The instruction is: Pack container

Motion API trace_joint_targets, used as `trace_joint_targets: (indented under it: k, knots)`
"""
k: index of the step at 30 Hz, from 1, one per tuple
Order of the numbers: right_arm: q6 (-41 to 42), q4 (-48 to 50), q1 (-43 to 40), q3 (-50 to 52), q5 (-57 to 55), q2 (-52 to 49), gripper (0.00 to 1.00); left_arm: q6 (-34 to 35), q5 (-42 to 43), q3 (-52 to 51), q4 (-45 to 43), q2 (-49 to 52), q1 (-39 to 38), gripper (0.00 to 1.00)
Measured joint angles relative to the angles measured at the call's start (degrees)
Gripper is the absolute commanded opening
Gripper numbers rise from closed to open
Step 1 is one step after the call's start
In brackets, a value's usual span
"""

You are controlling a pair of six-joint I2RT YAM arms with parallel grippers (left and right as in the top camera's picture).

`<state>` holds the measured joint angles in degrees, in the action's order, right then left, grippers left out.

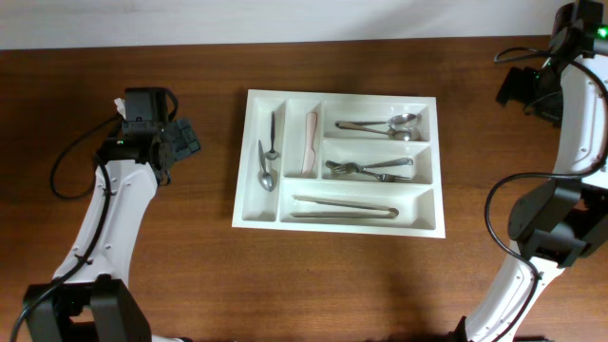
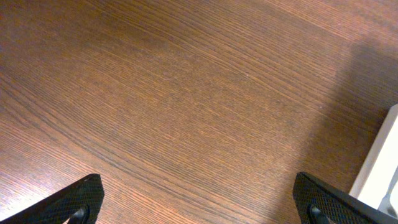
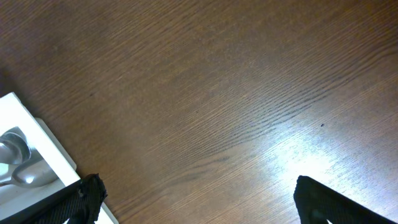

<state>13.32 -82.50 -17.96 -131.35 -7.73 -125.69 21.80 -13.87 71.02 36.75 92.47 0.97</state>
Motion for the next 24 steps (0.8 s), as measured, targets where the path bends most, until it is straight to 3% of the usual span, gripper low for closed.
trace_joint_targets:
  k: [6,13,20,24]
  knots:
    - [-0.04,-0.02,0.0,0.0,0.0,0.0,0.99,0.0,0.26,0.0,0.17,-5.51,0.0,0.99]
    - [-0.04,-0.02,0.0,0.0,0.0,0.0,0.99,-0.28,-0.55,0.02,4.5,-22.34,0.0,0.99]
    - [-0.02,0.02,0.0,0.0,-0.02,0.0,0.99,-11.93,-2.99,-0.61,3.34,-40.79,0.0,0.99]
    - [-0.04,0.0,0.0,0.0,0.0,0.0,0.99,-14.86,-2.89,-8.0,-1.36,-48.92,0.0,0.99]
